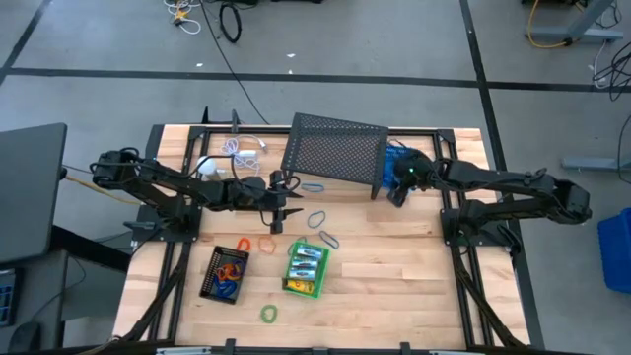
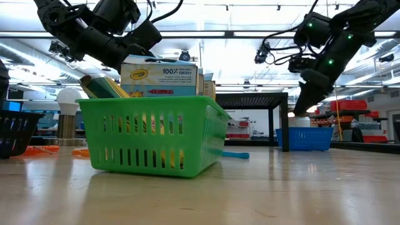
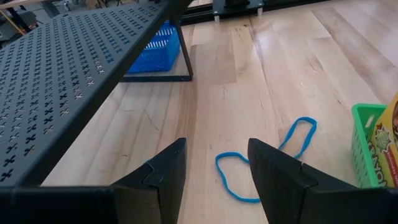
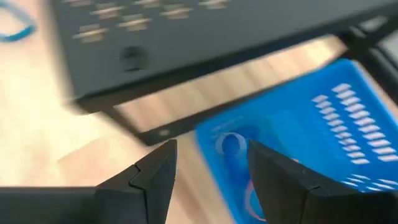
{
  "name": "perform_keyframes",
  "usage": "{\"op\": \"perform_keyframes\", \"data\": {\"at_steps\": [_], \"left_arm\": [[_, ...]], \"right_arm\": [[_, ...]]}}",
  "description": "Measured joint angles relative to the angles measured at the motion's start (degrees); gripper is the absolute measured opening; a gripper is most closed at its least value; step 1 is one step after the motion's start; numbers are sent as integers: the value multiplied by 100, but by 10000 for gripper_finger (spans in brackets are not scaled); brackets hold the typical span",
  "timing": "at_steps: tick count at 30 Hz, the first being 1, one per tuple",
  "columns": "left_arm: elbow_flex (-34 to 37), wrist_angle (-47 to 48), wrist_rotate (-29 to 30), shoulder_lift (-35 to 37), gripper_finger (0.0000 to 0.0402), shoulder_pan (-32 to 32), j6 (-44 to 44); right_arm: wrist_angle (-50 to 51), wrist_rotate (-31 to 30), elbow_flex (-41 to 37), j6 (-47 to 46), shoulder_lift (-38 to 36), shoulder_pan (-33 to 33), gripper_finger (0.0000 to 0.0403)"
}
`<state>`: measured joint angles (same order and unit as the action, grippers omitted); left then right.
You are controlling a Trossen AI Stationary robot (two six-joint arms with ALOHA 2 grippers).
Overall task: Pick & Place Office Desk Supplies
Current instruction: Put the orange rubberband into the blue bin
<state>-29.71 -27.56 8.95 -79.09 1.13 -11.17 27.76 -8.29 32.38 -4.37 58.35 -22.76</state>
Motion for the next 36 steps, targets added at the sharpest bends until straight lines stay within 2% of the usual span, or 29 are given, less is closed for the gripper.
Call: {"op": "perform_keyframes", "data": {"at_steps": [11,17,23,28,32,36], "left_arm": [[0,181,10,0,180,0,205],[-2,1251,312,108,180,-7,792],[-349,2916,442,512,180,-171,1396],[-743,4417,450,550,180,-226,1758],[-793,4931,384,391,180,-113,1782],[-800,5000,258,94,180,46,1668]], "right_arm": [[3,-8,0,-76,-2,1076,204],[-43,-114,0,-78,-4,1496,204],[-126,-207,2,-28,-92,1846,204],[-154,-215,9,-6,-328,1960,204],[-134,-364,9,103,-505,1971,204],[-150,-424,7,227,-579,1971,204]]}}
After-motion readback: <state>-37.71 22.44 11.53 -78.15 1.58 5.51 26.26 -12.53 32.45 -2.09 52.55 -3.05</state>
